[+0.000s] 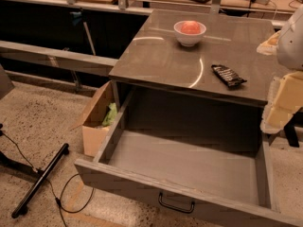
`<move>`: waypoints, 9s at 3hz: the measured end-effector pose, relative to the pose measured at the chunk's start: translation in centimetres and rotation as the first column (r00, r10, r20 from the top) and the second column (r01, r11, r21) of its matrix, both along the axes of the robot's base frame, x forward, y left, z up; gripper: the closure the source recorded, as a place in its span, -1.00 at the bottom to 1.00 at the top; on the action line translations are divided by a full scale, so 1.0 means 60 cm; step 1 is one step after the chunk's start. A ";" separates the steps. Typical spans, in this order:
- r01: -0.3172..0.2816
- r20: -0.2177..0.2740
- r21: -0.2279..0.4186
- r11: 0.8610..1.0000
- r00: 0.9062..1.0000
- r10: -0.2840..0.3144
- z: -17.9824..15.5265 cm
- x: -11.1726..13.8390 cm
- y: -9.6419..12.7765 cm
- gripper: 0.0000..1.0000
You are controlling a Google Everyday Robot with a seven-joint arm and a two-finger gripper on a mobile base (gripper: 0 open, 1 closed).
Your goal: Close top drawer
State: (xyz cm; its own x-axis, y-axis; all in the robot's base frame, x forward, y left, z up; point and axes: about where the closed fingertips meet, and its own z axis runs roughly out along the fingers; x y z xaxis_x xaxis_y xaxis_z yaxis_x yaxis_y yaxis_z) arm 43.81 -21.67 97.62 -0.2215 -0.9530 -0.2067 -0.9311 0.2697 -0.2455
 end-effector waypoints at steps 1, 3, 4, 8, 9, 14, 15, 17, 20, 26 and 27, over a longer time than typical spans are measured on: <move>0.000 0.000 0.000 1.000 1.000 0.000 0.000 0.000 0.000 -1.00; 0.050 0.036 0.005 0.999 0.998 -0.050 -0.043 -0.045 -0.012 -0.47; 0.046 0.033 0.007 0.999 0.998 -0.046 -0.077 -0.077 -0.022 -0.03; 0.069 -0.055 0.047 0.996 0.996 -0.067 -0.249 -0.219 -0.051 1.00; 0.083 -0.064 0.019 0.996 0.995 -0.081 -0.269 -0.234 -0.056 1.00; -0.130 0.062 0.128 0.983 0.990 0.123 -0.447 -0.355 -0.017 1.00; -0.176 0.127 0.118 0.977 0.979 0.161 -0.484 -0.353 0.001 1.00; -0.213 0.223 0.063 0.975 0.955 0.195 -0.555 -0.297 0.010 1.00; -0.224 0.348 -0.033 0.974 0.911 0.222 -0.545 -0.182 0.003 1.00; -0.244 0.511 -0.175 0.954 0.806 0.300 -0.613 0.086 0.040 1.00; -0.237 0.531 -0.237 0.942 0.781 0.330 -0.601 0.153 0.020 1.00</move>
Offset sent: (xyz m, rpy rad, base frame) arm -0.0313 -0.0080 -0.0365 -0.0167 -0.0240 -0.0857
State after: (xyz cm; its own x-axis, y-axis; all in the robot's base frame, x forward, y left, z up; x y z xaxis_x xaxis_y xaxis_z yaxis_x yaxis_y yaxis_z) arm 53.01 -20.47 61.55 0.1723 -0.9832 -0.0594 -0.6489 -0.0679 -0.7579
